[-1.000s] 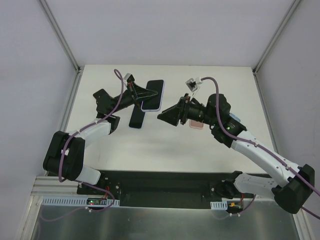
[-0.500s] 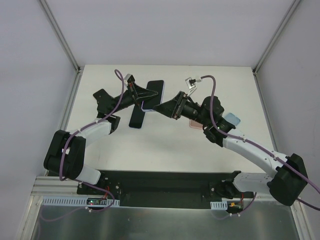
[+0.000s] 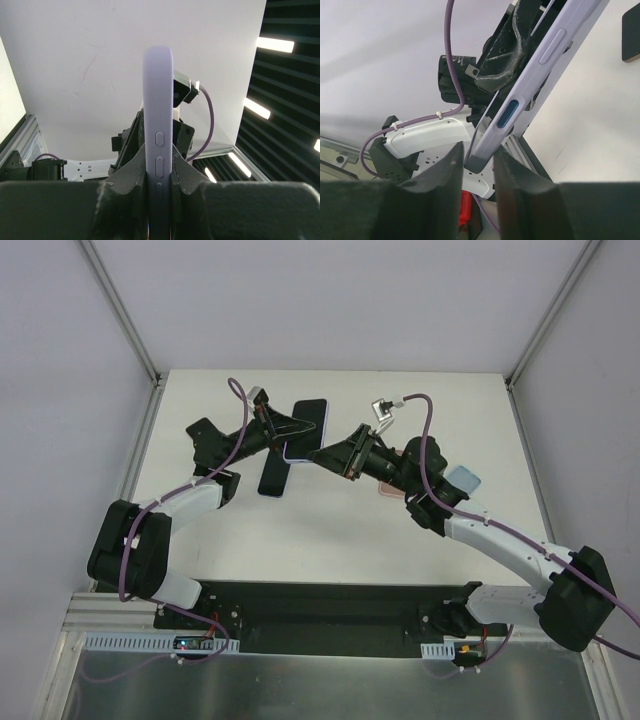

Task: Take the phone out of the phone case
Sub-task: Remove the phone case from the phone.

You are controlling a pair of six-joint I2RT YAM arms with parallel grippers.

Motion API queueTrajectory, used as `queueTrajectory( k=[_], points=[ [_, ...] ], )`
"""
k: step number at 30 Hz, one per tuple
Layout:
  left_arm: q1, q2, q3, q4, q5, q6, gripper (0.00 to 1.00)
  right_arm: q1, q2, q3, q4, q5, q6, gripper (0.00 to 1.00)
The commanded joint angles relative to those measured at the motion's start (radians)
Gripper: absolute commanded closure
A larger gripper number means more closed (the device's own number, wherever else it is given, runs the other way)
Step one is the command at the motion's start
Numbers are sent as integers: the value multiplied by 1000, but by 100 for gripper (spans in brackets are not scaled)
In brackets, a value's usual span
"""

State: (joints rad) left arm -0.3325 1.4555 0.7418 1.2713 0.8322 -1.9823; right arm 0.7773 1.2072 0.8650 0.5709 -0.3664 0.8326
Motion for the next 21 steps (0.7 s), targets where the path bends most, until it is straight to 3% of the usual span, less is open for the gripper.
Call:
queueTrajectory(
  k=[1, 5, 10, 15, 17, 21],
  points=[
    [-3, -14, 28, 157, -5, -174, 100, 11, -17, 0, 106, -9, -12, 62],
    [-3, -15, 25, 157, -5, -174, 100, 13, -26, -12, 109, 12, -10, 66],
    [-2, -14, 22, 158, -5, -174, 100, 11, -38, -15, 110, 20, -3, 84],
    [1, -6, 18, 168, -7, -181, 100, 14, -46, -26, 113, 14, -1, 83],
    [1, -4, 13, 169, -8, -187, 100, 16, -43, -23, 144, -23, -42, 97],
    [1, -9, -1, 161, -4, -202, 100, 25, -26, -1, 211, -146, -219, 99]
  ],
)
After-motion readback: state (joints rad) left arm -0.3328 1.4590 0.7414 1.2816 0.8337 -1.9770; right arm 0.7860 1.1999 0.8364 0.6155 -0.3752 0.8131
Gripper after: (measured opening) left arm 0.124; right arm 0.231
